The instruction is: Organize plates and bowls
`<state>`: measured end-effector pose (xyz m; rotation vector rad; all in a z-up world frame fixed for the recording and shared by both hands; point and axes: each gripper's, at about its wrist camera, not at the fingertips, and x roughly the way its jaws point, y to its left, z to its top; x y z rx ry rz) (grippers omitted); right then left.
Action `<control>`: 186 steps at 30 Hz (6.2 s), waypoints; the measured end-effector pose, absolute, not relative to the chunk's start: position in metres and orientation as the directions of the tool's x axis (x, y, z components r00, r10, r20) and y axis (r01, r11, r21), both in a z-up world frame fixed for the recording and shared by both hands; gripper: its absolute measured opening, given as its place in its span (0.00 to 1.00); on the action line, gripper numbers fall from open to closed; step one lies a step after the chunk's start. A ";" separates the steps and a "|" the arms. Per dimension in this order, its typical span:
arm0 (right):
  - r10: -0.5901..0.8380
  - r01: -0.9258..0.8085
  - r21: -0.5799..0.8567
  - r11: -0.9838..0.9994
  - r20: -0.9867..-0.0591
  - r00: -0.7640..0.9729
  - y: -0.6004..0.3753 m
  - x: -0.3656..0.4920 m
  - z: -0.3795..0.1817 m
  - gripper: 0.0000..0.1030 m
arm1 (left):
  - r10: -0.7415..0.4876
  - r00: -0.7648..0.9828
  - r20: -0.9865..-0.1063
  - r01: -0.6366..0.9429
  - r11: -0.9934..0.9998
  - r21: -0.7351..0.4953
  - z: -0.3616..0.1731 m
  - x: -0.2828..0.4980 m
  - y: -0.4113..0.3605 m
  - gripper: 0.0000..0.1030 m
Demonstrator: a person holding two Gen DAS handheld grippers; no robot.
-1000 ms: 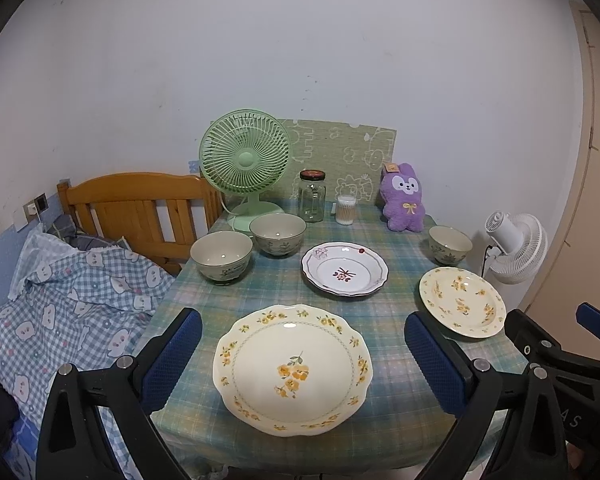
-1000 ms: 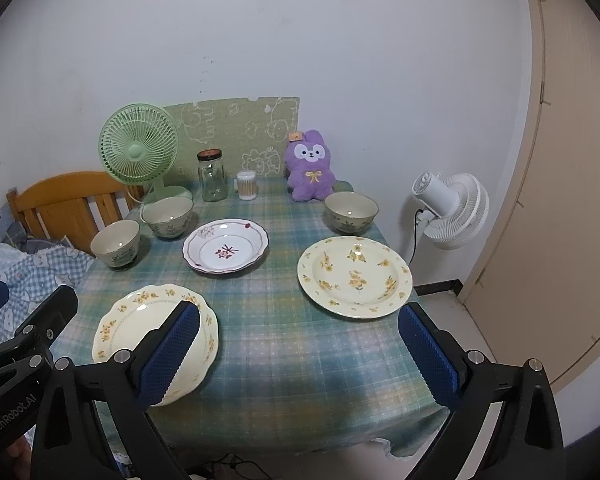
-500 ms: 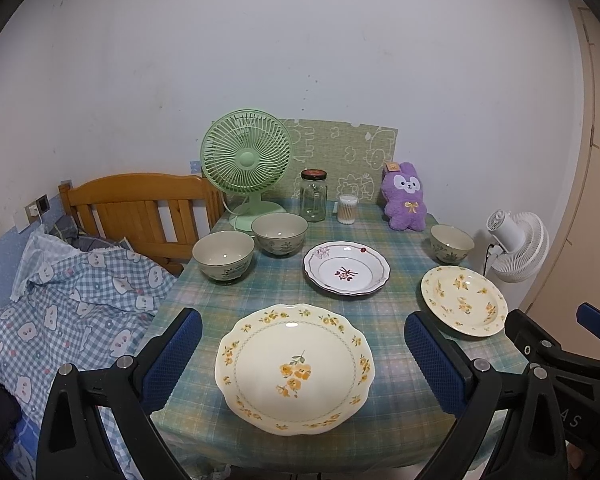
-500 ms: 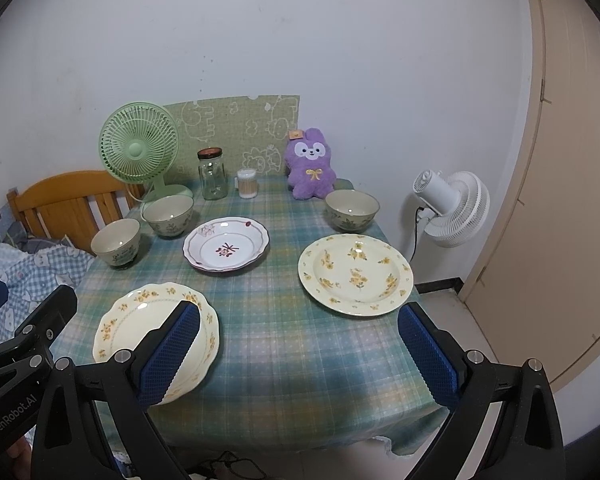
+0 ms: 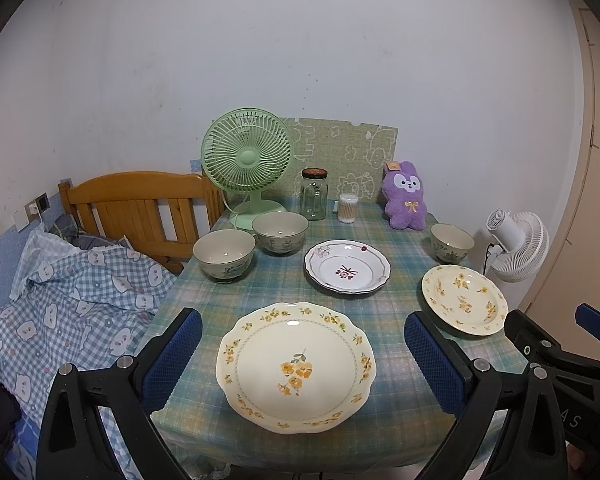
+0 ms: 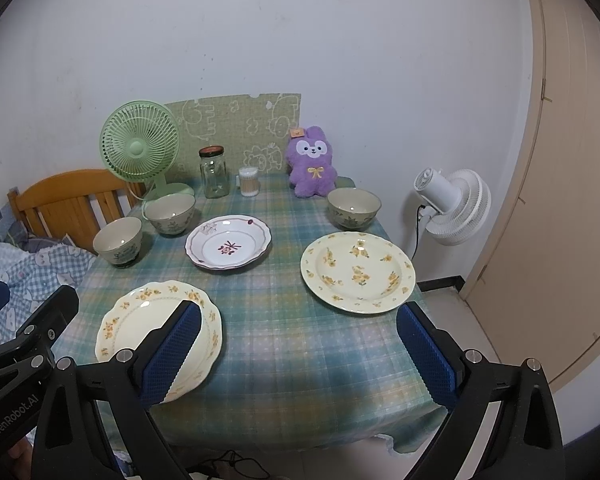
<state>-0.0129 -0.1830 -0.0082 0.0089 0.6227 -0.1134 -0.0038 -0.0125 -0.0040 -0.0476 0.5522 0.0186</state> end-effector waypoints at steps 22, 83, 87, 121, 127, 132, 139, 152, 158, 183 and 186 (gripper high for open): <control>-0.107 0.113 -0.026 0.993 -0.584 0.805 -0.179 -0.009 -0.004 0.96 | 0.004 0.853 -0.522 -0.026 0.999 -0.035 -0.004 -0.003 -0.005 0.98; -0.032 0.059 -0.007 0.998 -0.900 0.434 -0.081 0.170 -0.168 0.81 | 0.002 0.479 -0.878 0.031 0.999 0.019 -0.164 0.156 0.069 0.78; -0.038 0.066 -0.013 0.998 -0.918 0.396 -0.080 0.176 -0.178 0.77 | -0.006 0.450 -0.893 0.033 0.999 0.009 -0.174 0.162 0.073 0.72; -0.013 0.064 0.007 0.998 -0.949 0.315 -0.146 0.197 -0.187 0.64 | -0.037 0.390 -0.920 -0.004 0.999 -0.042 -0.178 0.186 0.018 0.62; -0.014 0.076 0.010 0.997 -0.950 0.313 -0.165 0.200 -0.190 0.64 | -0.043 0.386 -0.921 -0.002 0.999 -0.048 -0.182 0.194 -0.006 0.62; -0.024 0.086 0.002 0.996 -0.951 0.310 -0.172 0.201 -0.192 0.64 | -0.046 0.381 -0.924 0.004 0.999 -0.048 -0.185 0.195 -0.015 0.62; -0.028 0.097 0.003 0.995 -0.951 0.309 -0.176 0.203 -0.197 0.64 | -0.035 0.382 -0.924 0.000 0.999 -0.038 -0.191 0.197 -0.019 0.62; -0.088 0.151 -0.030 0.988 -0.912 0.400 -0.176 0.197 -0.156 0.81 | -0.110 0.425 -0.898 0.098 0.992 -0.075 -0.166 0.196 -0.011 0.94; -0.116 0.186 -0.032 0.982 -0.880 0.460 -0.173 0.187 -0.117 0.81 | -0.162 0.482 -0.861 0.165 0.982 -0.092 -0.134 0.191 -0.009 1.00; -0.068 0.205 0.068 0.976 -0.803 0.591 -0.255 0.160 -0.051 0.82 | -0.200 0.601 -0.774 0.233 0.970 -0.070 -0.060 0.172 -0.095 1.00; -0.058 0.190 0.068 0.980 -0.808 0.586 -0.276 0.165 -0.052 0.82 | -0.184 0.601 -0.778 0.214 0.975 -0.065 -0.060 0.172 -0.120 1.00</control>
